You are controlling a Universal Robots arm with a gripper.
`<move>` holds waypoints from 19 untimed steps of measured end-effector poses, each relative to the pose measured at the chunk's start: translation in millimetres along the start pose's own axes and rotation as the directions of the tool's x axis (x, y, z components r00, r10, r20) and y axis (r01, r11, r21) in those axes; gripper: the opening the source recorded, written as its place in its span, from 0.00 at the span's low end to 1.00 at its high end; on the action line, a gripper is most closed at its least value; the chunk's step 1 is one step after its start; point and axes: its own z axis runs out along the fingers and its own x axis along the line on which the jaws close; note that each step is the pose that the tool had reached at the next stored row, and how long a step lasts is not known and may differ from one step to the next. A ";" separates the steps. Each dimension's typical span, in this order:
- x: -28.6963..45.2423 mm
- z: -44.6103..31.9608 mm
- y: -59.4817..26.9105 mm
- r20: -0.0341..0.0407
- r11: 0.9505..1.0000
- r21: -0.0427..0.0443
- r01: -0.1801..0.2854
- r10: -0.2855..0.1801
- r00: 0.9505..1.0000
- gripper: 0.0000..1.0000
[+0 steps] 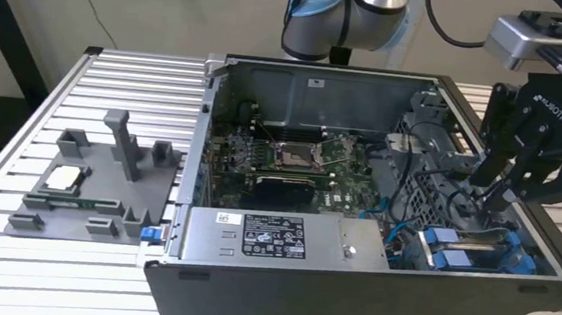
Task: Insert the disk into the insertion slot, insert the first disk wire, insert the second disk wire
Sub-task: 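Insert the disk into the insertion slot, then insert the first disk wire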
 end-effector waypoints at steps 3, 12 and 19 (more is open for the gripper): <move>-5.2 0.0 1.8 0.003 1.000 0.000 0.000 0.000 1.000 0.40; -13.7 -0.4 4.2 0.007 1.000 0.000 0.000 0.000 1.000 0.40; -13.9 -0.5 4.3 0.007 1.000 0.000 0.000 0.000 1.000 0.40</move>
